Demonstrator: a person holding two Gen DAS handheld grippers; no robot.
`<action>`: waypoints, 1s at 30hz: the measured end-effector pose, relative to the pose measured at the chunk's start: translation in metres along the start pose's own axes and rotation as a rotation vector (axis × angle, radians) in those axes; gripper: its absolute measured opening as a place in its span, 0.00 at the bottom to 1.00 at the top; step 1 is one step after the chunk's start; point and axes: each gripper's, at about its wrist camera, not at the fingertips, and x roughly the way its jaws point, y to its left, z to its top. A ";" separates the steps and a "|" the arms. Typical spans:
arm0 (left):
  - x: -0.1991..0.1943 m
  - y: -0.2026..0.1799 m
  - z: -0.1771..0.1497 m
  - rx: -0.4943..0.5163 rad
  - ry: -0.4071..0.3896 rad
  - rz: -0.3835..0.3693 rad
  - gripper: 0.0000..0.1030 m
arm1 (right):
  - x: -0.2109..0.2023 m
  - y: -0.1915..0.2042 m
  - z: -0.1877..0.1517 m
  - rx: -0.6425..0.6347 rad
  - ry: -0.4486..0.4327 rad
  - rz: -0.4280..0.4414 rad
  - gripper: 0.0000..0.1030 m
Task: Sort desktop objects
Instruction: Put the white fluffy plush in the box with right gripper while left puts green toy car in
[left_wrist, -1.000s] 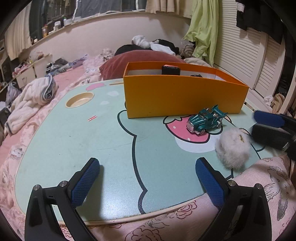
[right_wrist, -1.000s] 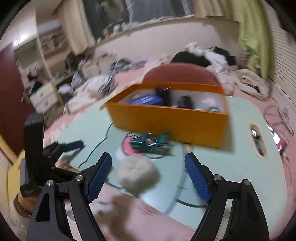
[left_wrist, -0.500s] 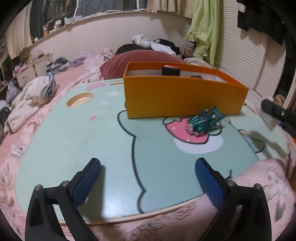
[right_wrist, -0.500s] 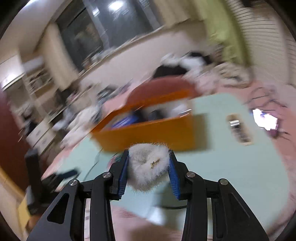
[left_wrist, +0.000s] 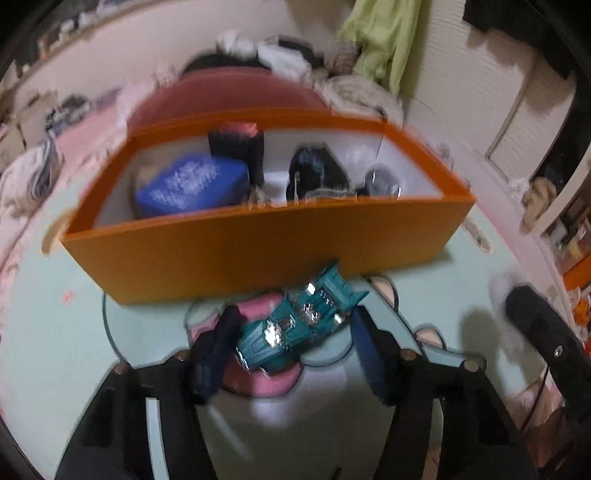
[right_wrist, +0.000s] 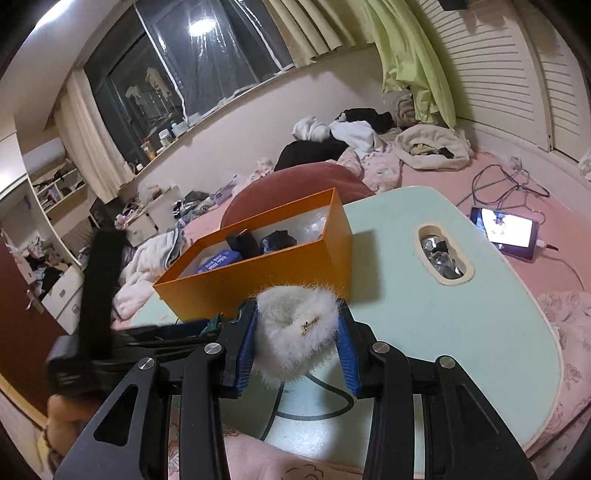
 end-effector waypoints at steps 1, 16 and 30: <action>-0.002 0.002 -0.001 -0.007 -0.008 -0.012 0.42 | 0.000 0.000 0.000 0.004 0.002 0.001 0.39; -0.083 0.018 -0.013 -0.027 -0.227 -0.156 0.34 | -0.001 0.007 0.008 -0.025 -0.002 0.027 0.39; -0.023 0.069 0.058 -0.125 -0.222 0.005 0.73 | 0.127 0.031 0.085 -0.175 0.240 -0.018 0.64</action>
